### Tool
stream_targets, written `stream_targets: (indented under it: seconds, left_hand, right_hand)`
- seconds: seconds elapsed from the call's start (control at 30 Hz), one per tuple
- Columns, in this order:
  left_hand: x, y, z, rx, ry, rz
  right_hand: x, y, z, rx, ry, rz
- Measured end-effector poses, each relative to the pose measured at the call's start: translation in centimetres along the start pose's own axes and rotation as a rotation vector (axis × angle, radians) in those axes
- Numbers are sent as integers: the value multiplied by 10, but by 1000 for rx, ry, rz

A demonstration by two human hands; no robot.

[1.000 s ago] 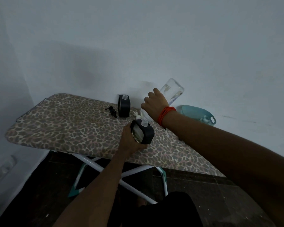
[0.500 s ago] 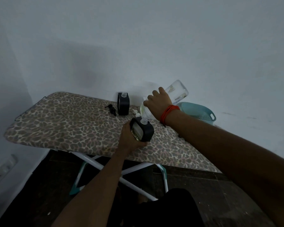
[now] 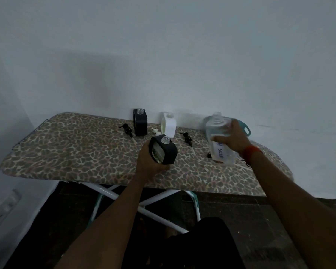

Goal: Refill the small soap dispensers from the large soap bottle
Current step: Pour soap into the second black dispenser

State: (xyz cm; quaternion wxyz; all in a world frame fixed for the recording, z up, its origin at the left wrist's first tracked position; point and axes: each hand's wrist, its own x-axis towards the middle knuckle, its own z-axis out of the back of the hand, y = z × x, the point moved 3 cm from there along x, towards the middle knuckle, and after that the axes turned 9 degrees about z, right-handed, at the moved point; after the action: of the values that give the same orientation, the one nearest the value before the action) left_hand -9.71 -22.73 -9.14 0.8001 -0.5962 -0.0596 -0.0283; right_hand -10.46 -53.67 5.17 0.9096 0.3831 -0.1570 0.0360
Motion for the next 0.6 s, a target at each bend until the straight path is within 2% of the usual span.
stream_targets:
  seconds: [0.1,0.23,0.6]
  left_hand:
    - [0,-1,0,10,3,31]
    - [-2,-2,-1,15,-3,62]
    - [2,-4,-7,45,-30,88]
  right_hand:
    - [-33,-44,10,244,-114,-101]
    - [-60,-73,6,442,-138,-138]
    - [-73,-93,10,446,-63,-21]
